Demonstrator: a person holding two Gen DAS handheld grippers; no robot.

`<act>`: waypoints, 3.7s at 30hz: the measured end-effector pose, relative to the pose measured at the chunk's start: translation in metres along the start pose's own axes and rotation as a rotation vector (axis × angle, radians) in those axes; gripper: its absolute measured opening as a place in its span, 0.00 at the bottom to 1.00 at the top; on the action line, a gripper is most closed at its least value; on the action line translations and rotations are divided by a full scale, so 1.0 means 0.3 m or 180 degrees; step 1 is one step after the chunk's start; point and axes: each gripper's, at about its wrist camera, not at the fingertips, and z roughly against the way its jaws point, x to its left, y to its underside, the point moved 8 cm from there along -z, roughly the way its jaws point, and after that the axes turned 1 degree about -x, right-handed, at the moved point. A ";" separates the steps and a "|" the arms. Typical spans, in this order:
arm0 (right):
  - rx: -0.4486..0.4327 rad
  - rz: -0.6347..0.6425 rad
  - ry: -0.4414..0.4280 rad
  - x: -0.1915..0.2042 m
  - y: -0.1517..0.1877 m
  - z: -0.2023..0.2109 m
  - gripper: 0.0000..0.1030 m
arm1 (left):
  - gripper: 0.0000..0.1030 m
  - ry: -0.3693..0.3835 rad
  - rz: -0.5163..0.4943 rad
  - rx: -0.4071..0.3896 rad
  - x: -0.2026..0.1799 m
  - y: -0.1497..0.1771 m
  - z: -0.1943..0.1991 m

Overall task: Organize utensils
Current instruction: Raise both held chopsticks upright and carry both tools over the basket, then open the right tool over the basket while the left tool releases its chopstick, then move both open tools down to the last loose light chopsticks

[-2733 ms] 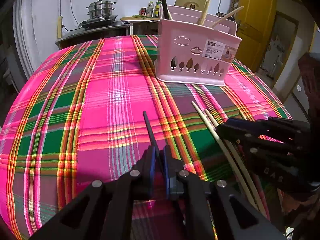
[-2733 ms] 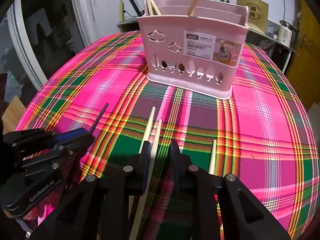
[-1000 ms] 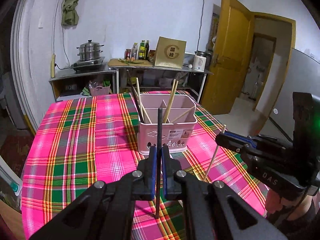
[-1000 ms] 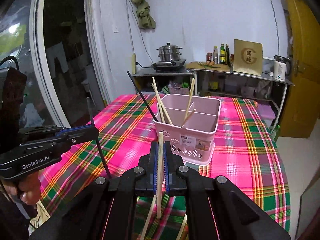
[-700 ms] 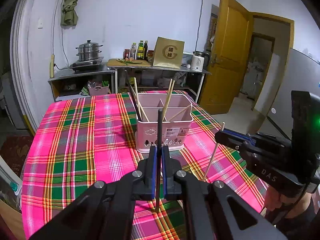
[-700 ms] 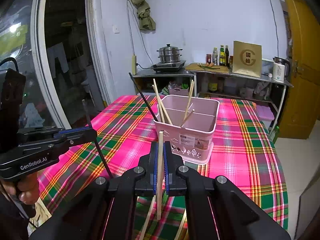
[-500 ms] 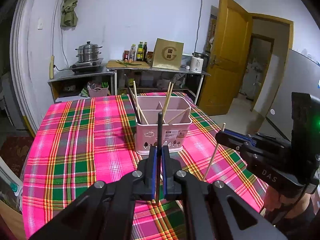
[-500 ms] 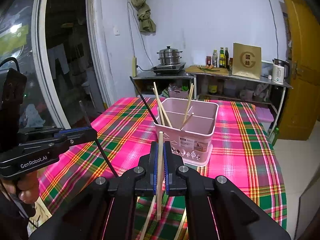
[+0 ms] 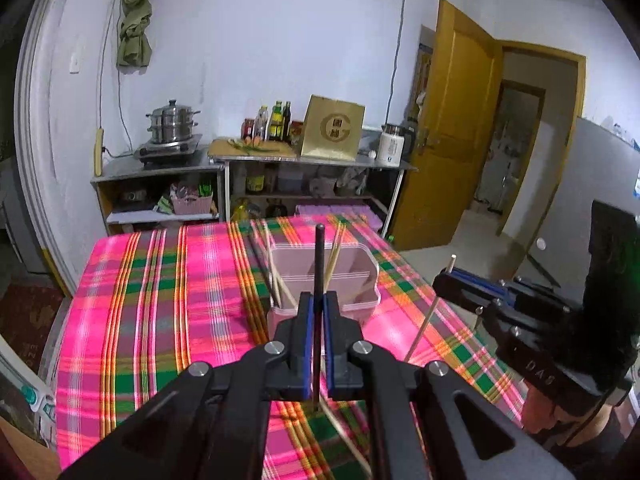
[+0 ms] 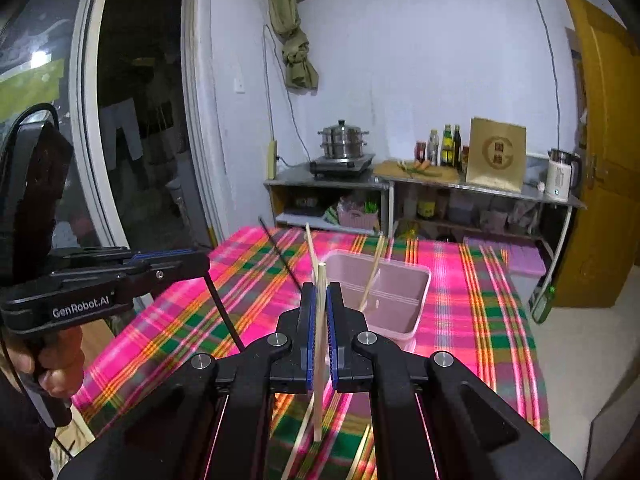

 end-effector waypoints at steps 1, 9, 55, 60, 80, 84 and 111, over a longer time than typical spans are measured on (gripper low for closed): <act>-0.0023 -0.0004 -0.0007 -0.002 -0.017 -0.003 0.05 | 0.05 -0.0007 -0.0002 -0.0027 0.001 -0.023 0.001; -0.0251 -0.0118 -0.0101 -0.041 -0.169 -0.036 0.05 | 0.05 -0.0064 -0.0057 -0.0201 0.002 -0.212 -0.011; 0.0168 -0.0330 -0.0066 -0.192 -0.036 -0.396 0.10 | 0.07 -0.0104 0.0054 0.0218 0.107 -0.106 -0.410; 0.0075 -0.0365 -0.0027 -0.206 -0.043 -0.311 0.11 | 0.14 -0.0122 0.0050 0.0118 0.100 -0.097 -0.337; -0.0075 -0.0236 0.0047 -0.097 0.187 0.090 0.12 | 0.23 -0.0065 0.0104 -0.0153 -0.005 0.192 -0.014; -0.0055 -0.0244 0.0041 -0.086 0.248 0.132 0.12 | 0.24 -0.0076 0.0116 -0.0113 -0.022 0.289 0.013; 0.0525 -0.0375 0.0109 -0.111 0.515 0.011 0.13 | 0.31 -0.0083 0.0257 0.0391 -0.032 0.541 -0.126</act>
